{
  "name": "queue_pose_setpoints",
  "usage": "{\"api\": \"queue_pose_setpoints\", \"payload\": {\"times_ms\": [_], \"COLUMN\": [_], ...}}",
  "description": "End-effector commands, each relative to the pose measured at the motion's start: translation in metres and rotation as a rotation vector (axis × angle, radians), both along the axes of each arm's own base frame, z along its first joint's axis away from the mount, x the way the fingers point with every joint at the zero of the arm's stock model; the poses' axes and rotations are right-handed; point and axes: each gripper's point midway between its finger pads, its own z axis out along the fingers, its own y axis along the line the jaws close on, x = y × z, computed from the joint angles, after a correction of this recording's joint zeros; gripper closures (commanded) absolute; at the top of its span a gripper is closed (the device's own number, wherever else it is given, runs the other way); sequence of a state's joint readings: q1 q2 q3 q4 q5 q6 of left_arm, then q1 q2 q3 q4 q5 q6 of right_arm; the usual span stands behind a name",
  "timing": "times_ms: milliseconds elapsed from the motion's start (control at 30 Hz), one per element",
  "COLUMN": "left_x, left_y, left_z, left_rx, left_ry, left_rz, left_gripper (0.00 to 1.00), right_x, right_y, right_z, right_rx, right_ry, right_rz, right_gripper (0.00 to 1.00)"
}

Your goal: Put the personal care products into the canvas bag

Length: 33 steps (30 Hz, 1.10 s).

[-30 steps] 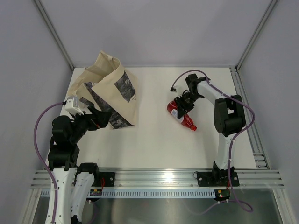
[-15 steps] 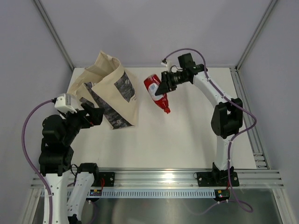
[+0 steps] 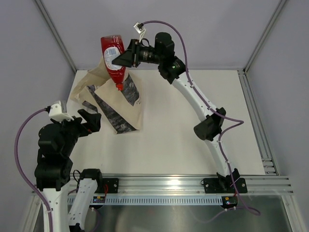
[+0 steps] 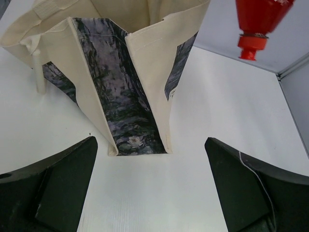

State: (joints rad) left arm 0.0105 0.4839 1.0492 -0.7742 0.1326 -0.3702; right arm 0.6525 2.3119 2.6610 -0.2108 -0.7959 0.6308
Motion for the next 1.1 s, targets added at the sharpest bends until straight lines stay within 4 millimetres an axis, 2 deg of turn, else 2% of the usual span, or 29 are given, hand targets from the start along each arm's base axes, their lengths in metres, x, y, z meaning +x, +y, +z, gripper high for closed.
{"api": "queue_pose_setpoints", "payload": {"times_ms": [0,33,67,133,167,233,267,300,433,567,700,767,867,1067], "left_x": [-0.009,-0.011,-0.013,-0.018,-0.020,-0.024,-0.026,-0.028,-0.032,-0.030,-0.026,-0.023,-0.021,-0.031], "left_y": [0.008,0.008,0.008,0.008,0.008,0.009,0.010,0.010,0.010,0.011,0.008,0.006,0.001,-0.001], "left_z": [0.019,0.019,0.018,0.018,0.017,0.016,0.015,0.012,0.016,0.018,0.015,0.012,0.014,0.024], "left_rx": [0.018,0.016,0.015,0.011,0.005,0.004,0.003,0.004,0.014,0.028,0.020,0.007,-0.011,-0.030], "left_ry": [-0.040,-0.036,-0.033,-0.026,-0.021,-0.010,-0.005,0.007,0.015,0.019,0.004,-0.002,-0.009,-0.015], "left_rz": [0.040,0.042,0.042,0.047,0.052,0.057,0.060,0.063,0.061,0.056,0.044,0.034,0.016,0.012], "left_gripper": [0.01,0.01,0.01,0.01,0.01,0.01,0.01,0.01,0.01,0.01,0.01,0.01,0.01,0.01], "right_x": [0.024,0.021,0.033,0.036,0.041,0.050,0.053,0.060,0.063,0.058,0.055,0.053,0.049,0.065], "right_y": [0.000,0.003,0.004,0.000,0.005,-0.002,0.003,-0.001,0.005,0.028,0.024,0.015,0.011,0.011], "right_z": [0.081,0.092,0.093,0.108,0.105,0.114,0.109,0.111,0.108,0.084,0.091,0.106,0.116,0.103], "right_rx": [0.306,0.353,0.387,0.462,0.473,0.535,0.539,0.554,0.566,0.465,0.460,0.497,0.521,0.515], "right_ry": [-0.073,-0.102,-0.099,-0.143,-0.141,-0.175,-0.177,-0.195,-0.289,-0.433,-0.477,-0.473,-0.478,-0.445], "right_rz": [-0.206,-0.227,-0.289,-0.337,-0.362,-0.435,-0.454,-0.515,-0.589,-0.579,-0.593,-0.617,-0.651,-0.725], "right_gripper": [1.00,1.00,1.00,1.00,1.00,1.00,1.00,1.00,1.00,1.00,1.00,1.00,1.00,1.00]}}
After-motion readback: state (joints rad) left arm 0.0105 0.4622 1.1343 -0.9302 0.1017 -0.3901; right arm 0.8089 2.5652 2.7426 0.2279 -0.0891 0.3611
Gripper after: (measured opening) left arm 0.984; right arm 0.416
